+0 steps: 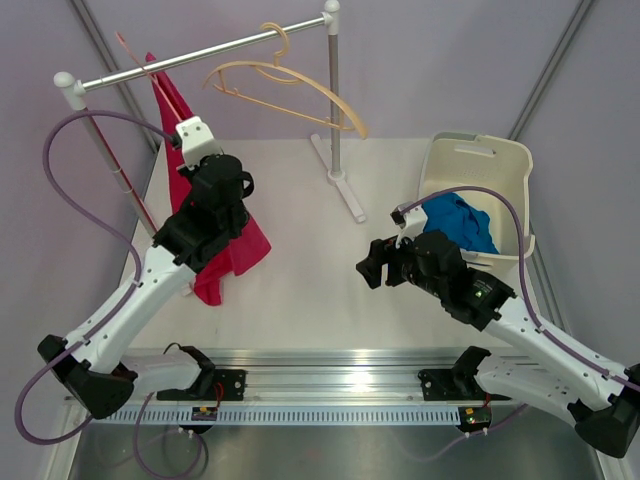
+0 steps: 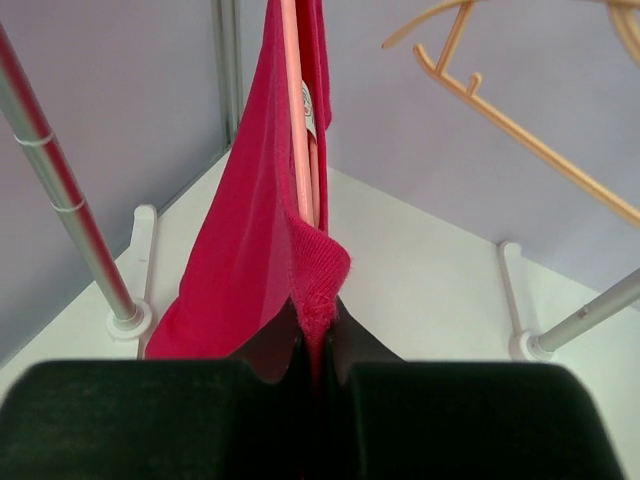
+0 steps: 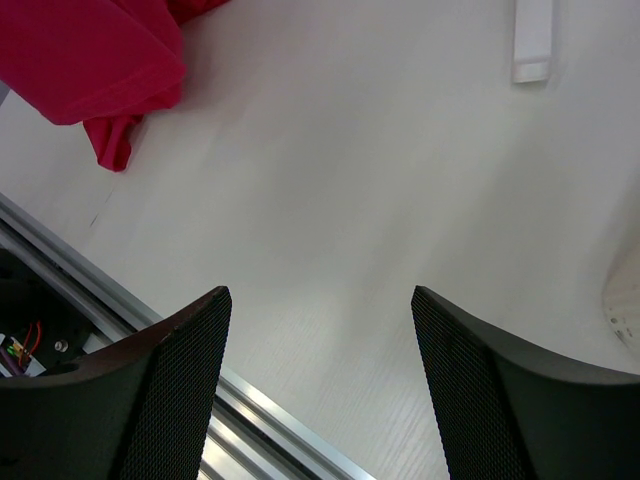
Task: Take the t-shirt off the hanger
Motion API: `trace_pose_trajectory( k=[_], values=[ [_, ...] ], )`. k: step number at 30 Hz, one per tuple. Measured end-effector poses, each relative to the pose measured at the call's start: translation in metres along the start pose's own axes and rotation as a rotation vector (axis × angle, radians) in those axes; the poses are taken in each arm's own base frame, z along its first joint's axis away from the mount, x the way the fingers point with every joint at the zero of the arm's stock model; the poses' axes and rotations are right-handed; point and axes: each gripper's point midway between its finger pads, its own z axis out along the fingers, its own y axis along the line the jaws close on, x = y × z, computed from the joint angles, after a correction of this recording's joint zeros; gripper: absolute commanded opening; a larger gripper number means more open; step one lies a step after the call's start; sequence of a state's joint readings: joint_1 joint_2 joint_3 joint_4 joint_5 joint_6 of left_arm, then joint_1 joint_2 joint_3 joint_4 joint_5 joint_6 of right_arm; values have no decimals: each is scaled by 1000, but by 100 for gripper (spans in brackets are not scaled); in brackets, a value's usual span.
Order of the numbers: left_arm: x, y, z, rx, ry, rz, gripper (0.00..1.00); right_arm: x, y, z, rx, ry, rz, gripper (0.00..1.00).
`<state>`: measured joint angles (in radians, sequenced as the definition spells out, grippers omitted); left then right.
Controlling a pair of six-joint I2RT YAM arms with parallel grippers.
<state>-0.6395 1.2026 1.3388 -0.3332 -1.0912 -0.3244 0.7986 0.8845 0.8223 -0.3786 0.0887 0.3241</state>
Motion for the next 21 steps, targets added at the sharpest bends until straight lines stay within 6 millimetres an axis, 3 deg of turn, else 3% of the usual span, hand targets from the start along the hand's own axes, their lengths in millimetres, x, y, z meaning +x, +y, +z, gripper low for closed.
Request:
trace_pose_trajectory(
  k=[3,14,21],
  values=[
    [-12,-1,-9,28,-18,-10,0,0,-1,0,3,0,-2,80],
    [-29,-7,-46,183,-24,-47,0,7,-4,8,18,32,-19,81],
    [-16,4,-62,275,32,-37,0,12,-5,17,23,55,-33,82]
  ],
)
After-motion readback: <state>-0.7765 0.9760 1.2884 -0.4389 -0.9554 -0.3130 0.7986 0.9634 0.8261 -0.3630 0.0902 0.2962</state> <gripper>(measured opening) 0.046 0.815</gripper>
